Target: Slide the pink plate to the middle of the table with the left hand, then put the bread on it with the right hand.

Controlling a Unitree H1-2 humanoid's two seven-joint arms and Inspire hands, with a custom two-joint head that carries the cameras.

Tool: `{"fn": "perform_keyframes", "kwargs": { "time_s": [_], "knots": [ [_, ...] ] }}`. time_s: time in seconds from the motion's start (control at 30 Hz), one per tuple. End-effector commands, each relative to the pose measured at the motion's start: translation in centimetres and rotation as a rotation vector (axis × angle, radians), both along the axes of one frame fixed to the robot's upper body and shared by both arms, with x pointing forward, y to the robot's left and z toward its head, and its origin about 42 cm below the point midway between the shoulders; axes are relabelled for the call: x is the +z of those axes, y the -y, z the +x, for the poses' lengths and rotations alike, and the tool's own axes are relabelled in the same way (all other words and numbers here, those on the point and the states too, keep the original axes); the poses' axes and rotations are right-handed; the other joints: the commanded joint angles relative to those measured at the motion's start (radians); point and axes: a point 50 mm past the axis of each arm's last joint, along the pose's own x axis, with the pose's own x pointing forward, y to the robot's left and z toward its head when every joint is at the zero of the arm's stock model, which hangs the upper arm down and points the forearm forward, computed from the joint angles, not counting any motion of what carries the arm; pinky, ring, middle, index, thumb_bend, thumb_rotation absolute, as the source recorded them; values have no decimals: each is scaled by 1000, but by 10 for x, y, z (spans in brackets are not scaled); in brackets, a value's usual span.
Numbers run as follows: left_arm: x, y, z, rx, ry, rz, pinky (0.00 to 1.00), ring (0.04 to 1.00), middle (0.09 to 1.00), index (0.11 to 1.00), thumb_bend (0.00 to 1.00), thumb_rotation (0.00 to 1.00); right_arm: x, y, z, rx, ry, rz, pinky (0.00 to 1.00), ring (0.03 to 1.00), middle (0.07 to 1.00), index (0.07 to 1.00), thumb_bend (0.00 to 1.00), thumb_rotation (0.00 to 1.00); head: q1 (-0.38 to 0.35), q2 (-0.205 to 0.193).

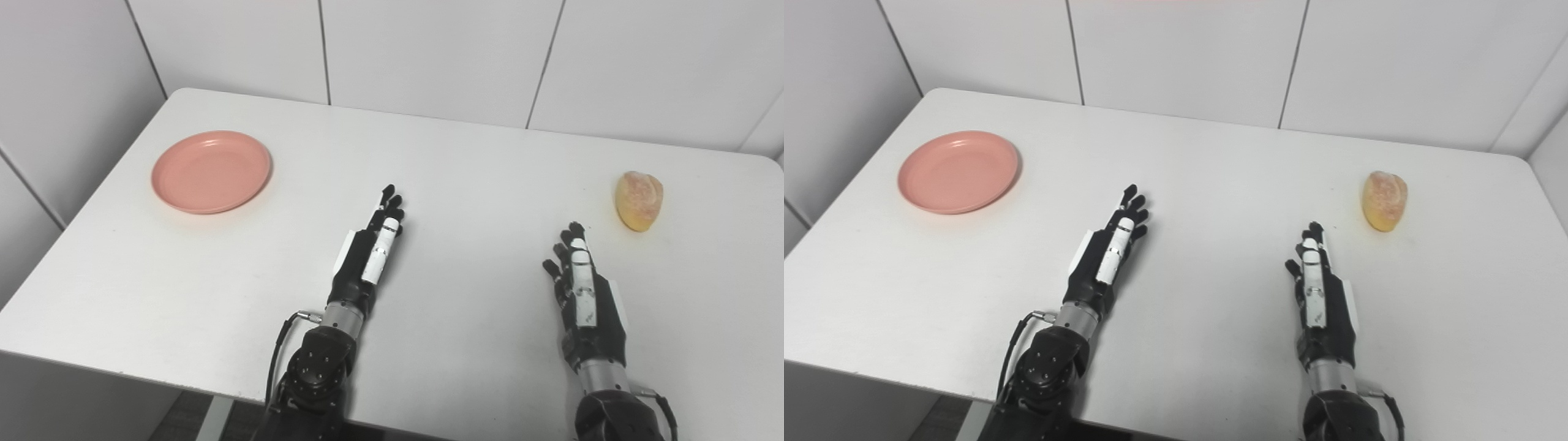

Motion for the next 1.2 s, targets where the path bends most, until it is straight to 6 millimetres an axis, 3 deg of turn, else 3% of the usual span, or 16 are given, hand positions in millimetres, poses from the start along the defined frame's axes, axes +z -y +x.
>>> {"fn": "perform_keyframes", "kwargs": {
  "time_s": [0.0,0.4,0.8,1.17],
  "knots": [
    [-2,20,8,-32,-21,-8,981,979,994,1000,384,1000,5,2,3,10,63,13,1000,999,1000,1000,188,1000,1,-1],
    [-8,24,11,-32,5,9,973,984,995,1000,341,1000,4,7,4,34,79,37,1000,994,1000,1000,178,1000,63,-12],
    [-1,19,13,-13,19,-10,974,981,996,1000,341,1000,4,0,6,28,81,29,1000,999,998,993,167,1000,75,-17],
    [44,-1,20,-4,91,-56,993,976,986,983,374,1000,7,-6,6,29,75,44,1000,1000,1000,998,172,1000,83,-23]
  ]
}}
